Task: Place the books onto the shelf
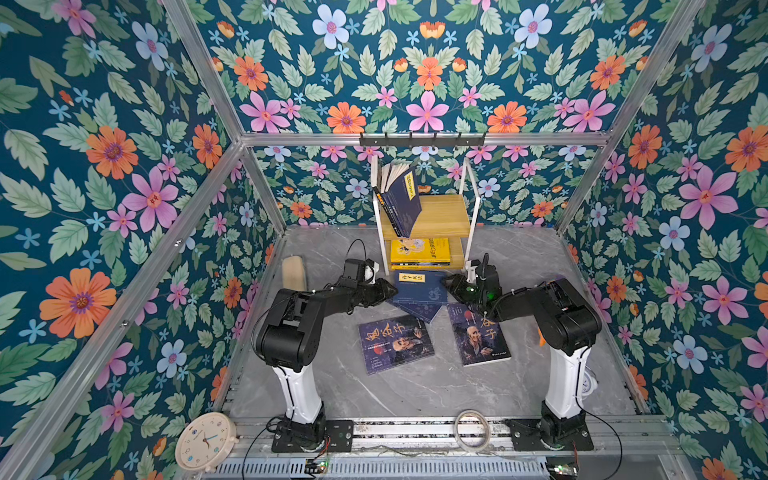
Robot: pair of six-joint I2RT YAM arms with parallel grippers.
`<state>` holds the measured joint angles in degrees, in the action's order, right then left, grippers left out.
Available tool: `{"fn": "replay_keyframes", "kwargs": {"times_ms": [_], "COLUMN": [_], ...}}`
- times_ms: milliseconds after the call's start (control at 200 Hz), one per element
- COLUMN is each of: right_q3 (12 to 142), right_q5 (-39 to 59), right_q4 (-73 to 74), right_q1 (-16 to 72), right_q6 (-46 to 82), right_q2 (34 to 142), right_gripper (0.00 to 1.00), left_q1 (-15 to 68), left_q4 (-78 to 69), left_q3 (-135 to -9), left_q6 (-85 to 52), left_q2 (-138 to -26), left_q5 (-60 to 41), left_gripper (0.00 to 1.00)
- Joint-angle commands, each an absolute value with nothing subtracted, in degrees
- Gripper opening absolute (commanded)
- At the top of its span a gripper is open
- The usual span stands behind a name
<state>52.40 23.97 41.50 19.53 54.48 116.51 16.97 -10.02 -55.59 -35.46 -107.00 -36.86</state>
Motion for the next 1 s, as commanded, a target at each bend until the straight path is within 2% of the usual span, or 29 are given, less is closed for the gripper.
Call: {"fn": "replay_keyframes", "kwargs": {"times_ms": [0, 195, 415, 840, 935, 995], "right_q3": [51.70, 49.68, 48.23, 45.62, 45.22, 44.79], "right_q5": [25.86, 27.72, 28.92, 28.45, 28.39, 28.39], "right_q4": [41.00, 46.68, 48.56, 49.66, 50.01, 50.25], "right_q1": [19.95, 20.25, 21.14, 21.27, 21.51, 21.62], "right_q6": [55.95, 58.06, 57.76, 55.82, 55.82, 55.83], "right_q2": [117.08, 116.03, 113.74, 108.44, 107.43, 106.93], "right_gripper": [0.50, 0.40, 0.37, 0.32, 0.25, 0.17], "left_q1": [17.36, 17.71, 18.35, 19.42, 19.51, 19.51], "left_q4": [-10.37, -10.72, -10.63, -10.99, -10.98, -10.85], "left_q3": [-56.05, -55.89, -55.77, -54.58, -54.45, -54.32], "left_q6": [-35.51, -35.77, -35.62, -34.01, -34.01, -34.02], "left_q2": [-107.88, -109.35, -110.13, -109.78, -109.52, -109.27], "left_q5": [-37.44, -37.64, -37.70, -37.44, -37.62, -37.53], "left_gripper": [0.40, 0.33, 0.26, 0.25, 0.26, 0.26]}}
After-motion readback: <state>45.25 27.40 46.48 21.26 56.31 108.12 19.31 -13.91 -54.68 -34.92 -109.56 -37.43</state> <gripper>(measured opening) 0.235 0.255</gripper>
